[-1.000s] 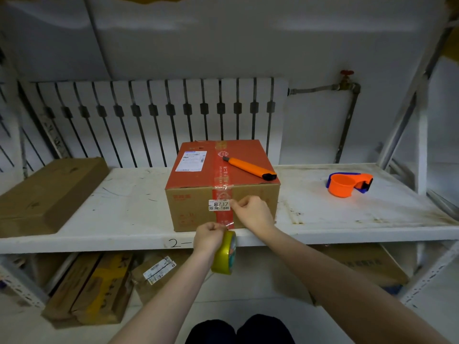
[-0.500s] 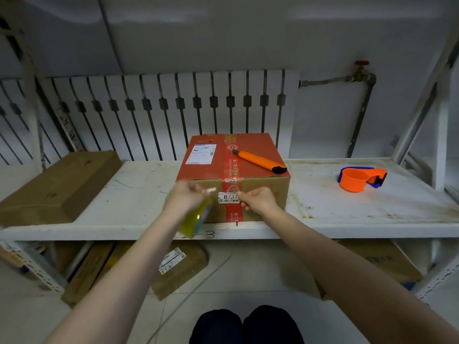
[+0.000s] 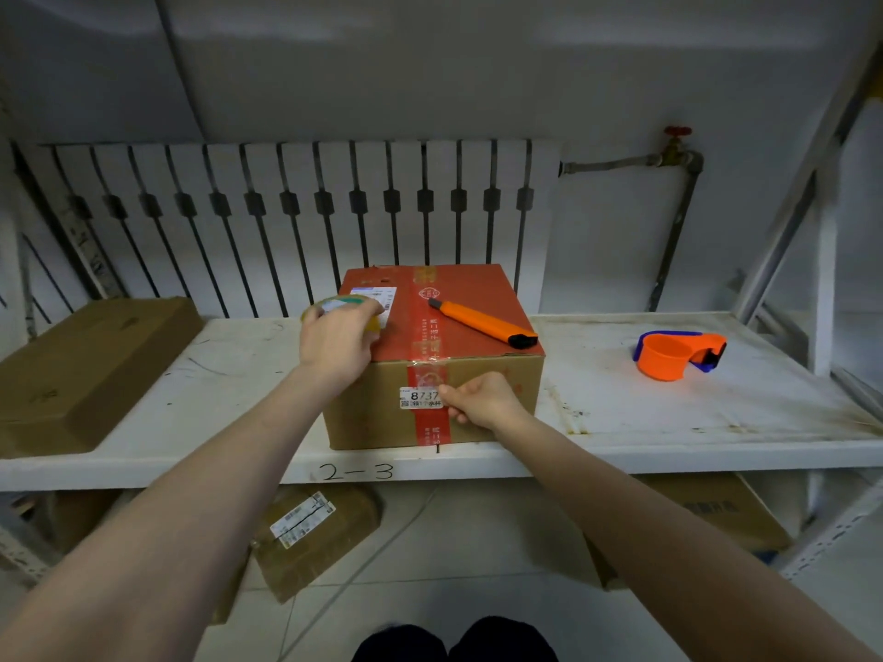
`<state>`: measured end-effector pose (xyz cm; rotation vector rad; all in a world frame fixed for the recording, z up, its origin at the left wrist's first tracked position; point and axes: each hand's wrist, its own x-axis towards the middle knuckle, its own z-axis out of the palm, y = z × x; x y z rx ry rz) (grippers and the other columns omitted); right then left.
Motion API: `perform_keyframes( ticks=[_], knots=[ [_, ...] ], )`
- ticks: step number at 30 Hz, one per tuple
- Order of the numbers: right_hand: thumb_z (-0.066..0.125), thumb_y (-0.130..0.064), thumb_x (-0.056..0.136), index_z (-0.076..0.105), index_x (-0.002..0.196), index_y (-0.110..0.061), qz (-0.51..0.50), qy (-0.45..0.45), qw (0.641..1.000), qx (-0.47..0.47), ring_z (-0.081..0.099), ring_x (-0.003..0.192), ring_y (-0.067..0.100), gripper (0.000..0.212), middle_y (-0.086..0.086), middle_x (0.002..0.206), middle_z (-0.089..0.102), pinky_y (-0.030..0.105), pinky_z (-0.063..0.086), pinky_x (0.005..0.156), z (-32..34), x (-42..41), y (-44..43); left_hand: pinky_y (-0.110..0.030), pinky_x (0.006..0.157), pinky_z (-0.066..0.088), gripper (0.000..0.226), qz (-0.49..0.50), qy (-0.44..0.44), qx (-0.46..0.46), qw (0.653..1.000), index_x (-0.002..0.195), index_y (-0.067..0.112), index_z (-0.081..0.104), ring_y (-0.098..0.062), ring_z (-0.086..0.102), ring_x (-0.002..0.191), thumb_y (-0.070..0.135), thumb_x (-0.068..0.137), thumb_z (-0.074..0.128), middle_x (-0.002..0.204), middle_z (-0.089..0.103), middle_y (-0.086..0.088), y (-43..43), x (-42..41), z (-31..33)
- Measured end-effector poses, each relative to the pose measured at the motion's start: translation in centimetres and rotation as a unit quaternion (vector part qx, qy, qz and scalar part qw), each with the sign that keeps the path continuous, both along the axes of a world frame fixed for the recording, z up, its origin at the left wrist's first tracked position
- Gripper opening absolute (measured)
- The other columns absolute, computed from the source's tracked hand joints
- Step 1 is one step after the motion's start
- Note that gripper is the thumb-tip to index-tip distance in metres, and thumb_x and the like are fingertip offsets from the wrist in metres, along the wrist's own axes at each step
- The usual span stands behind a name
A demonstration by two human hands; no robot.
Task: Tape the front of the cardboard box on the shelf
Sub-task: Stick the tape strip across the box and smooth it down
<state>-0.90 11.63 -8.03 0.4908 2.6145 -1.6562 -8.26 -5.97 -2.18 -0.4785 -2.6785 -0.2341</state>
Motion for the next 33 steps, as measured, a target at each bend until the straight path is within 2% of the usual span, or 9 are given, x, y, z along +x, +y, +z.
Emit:
perform_keyframes(
  ticks=[6,11,14,18,21,23,25,30,33],
  knots=[
    [0.064,-0.035,0.086,0.066,0.067,-0.013,-0.005,0.010,1.000,-0.008,0.057,0.060,0.008,0.030,-0.004,0.060,0.062,0.028,0.048,0.070,-0.7,-0.5,0.1,-0.048,0.117,0.010,0.044,-0.053,-0.035,-0.059,0.996,0.133,0.029,0.044,-0.024,0.047,0.129,0.026,0.090,0.054,0.139,0.054,-0.003,-1.5,-1.7,0.3],
    [0.063,-0.036,0.087,0.065,0.066,-0.014,-0.008,0.012,1.000,-0.008,0.054,0.055,0.006,0.030,-0.005,0.058,0.061,0.022,0.042,0.058,-0.7,-0.4,-0.1,-0.046,0.118,0.004,0.079,-0.041,-0.066,-0.031,0.996,0.148,0.036,0.000,-0.027,0.043,0.133,0.025,0.092,0.054,0.143,0.048,-0.007,-1.9,-1.4,0.7],
    [0.063,-0.035,0.087,0.063,0.064,-0.015,-0.009,0.014,1.000,-0.007,0.052,0.053,0.006,0.031,-0.006,0.058,0.060,0.021,0.039,0.055,-0.5,-0.3,-0.2,-0.048,0.119,0.006,0.089,-0.030,-0.081,0.002,0.996,0.148,0.031,-0.009,-0.028,0.042,0.133,0.023,0.089,0.057,0.141,0.051,-0.007,-1.8,-1.3,0.5],
    [0.063,-0.036,0.087,0.064,0.064,-0.016,-0.009,0.015,1.000,-0.006,0.053,0.055,0.006,0.030,-0.006,0.058,0.060,0.022,0.042,0.059,-0.5,-0.1,-0.2,-0.047,0.114,0.023,0.086,-0.030,-0.029,0.075,0.996,0.148,0.020,0.009,-0.029,0.038,0.134,0.020,0.083,0.065,0.141,0.047,-0.008,-1.4,0.2,0.1],
    [0.063,-0.035,0.087,0.063,0.066,-0.015,-0.007,0.016,1.000,-0.016,0.056,0.059,0.007,0.029,-0.005,0.060,0.061,0.024,0.045,0.065,-0.4,0.0,-0.2,-0.039,0.099,0.042,0.048,-0.103,0.088,0.110,0.985,0.129,0.012,0.047,-0.029,0.050,0.117,0.011,0.083,0.060,0.124,0.056,-0.011,-0.4,2.4,-1.3],
    [0.063,-0.034,0.087,0.063,0.065,-0.015,-0.010,0.022,1.000,-0.019,0.056,0.059,0.007,0.029,-0.004,0.060,0.061,0.024,0.045,0.063,-0.5,0.2,-0.3,-0.034,0.085,0.046,0.027,-0.162,0.098,0.101,0.977,0.110,0.012,0.060,-0.024,0.054,0.103,0.012,0.084,0.057,0.108,0.060,-0.006,0.6,3.7,-2.4],
    [0.064,-0.034,0.087,0.063,0.063,-0.014,-0.017,0.033,0.999,-0.015,0.054,0.055,0.007,0.031,-0.004,0.057,0.060,0.023,0.044,0.060,-0.6,0.3,-0.4,-0.031,0.081,0.046,0.023,-0.170,0.072,0.093,0.978,0.107,0.014,0.064,-0.020,0.053,0.098,0.018,0.087,0.055,0.103,0.061,-0.003,1.5,4.1,-3.0],
    [0.064,-0.034,0.086,0.063,0.058,-0.015,-0.026,0.047,0.998,-0.010,0.058,0.062,0.013,0.034,-0.002,0.057,0.061,0.035,0.051,0.078,-1.1,0.3,-0.6,-0.036,0.085,0.047,0.033,-0.129,0.016,0.035,0.991,0.116,0.021,0.064,-0.020,0.054,0.103,0.037,0.090,0.052,0.110,0.064,0.001,2.8,3.0,-2.6],
    [0.065,-0.035,0.086,0.064,0.060,-0.014,-0.030,0.046,0.998,-0.010,0.060,0.066,0.014,0.033,-0.001,0.059,0.062,0.037,0.052,0.082,-1.2,0.2,-0.6,-0.038,0.086,0.047,0.031,-0.103,0.000,0.025,0.994,0.114,0.025,0.066,-0.020,0.055,0.105,0.038,0.087,0.057,0.111,0.066,0.002,3.1,2.6,-2.2]
  ],
)
